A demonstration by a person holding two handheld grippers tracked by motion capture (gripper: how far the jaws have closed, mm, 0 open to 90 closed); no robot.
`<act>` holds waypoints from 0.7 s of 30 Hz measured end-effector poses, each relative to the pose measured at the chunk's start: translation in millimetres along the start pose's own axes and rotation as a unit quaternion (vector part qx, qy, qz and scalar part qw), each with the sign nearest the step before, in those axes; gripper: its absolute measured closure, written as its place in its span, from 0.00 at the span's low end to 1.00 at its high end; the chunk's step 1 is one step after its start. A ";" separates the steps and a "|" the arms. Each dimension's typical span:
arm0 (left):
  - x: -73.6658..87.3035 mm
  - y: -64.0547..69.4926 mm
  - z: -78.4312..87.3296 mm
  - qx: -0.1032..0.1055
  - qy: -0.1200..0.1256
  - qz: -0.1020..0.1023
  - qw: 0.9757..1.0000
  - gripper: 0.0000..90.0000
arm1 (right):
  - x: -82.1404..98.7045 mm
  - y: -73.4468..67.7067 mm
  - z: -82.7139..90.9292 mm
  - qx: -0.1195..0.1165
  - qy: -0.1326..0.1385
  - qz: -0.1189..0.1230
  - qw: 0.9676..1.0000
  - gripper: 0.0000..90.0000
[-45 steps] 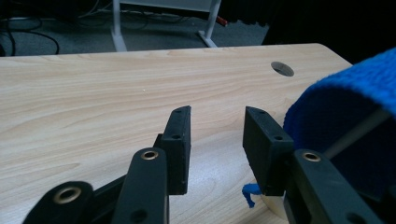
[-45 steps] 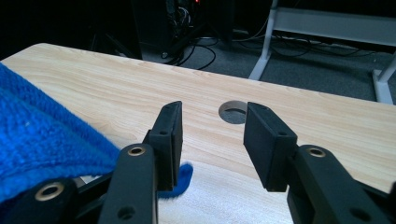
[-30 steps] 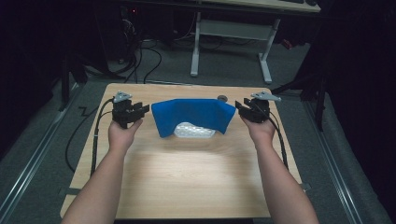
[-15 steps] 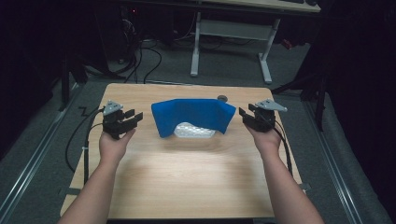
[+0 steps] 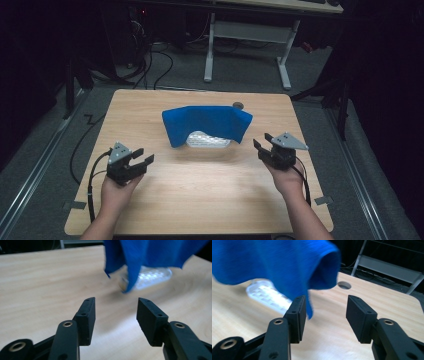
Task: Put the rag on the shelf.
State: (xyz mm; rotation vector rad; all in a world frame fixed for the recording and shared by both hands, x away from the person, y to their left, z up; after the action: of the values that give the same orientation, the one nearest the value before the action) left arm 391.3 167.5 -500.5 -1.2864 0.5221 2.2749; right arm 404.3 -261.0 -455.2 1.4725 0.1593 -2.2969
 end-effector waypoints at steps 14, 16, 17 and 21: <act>43.9 84.3 -10.8 0.064 -0.051 -0.063 0.995 0.44 | 42.4 -66.9 31.3 -0.025 -0.016 0.015 0.999 0.45; 46.8 89.4 -13.8 0.066 -0.060 -0.083 0.993 0.42 | 58.1 -73.2 31.8 -0.023 -0.021 0.008 0.999 0.45; 47.4 90.3 -15.6 0.066 -0.063 -0.089 0.992 0.42 | 67.8 -75.9 30.5 -0.025 -0.025 0.004 0.999 0.46; 47.7 86.8 -22.0 0.071 -0.075 -0.085 0.991 0.40 | 85.3 -83.8 16.2 -0.047 -0.065 0.046 0.996 0.45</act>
State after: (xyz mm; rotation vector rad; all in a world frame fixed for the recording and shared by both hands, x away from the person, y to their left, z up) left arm 335.6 95.0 -544.5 -1.0399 0.4926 2.1317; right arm 326.8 -213.0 -534.2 1.2549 0.1578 -2.2698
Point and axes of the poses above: each handheld gripper's, and its own axes: z roughly backward along the jaws, x roughly out of its underside, y roughly to its right, the point moved 4 cm from there along -z, roughly forward along the jaws, and after that the axes turned 1 degree about -y, right-handed, at the moved point
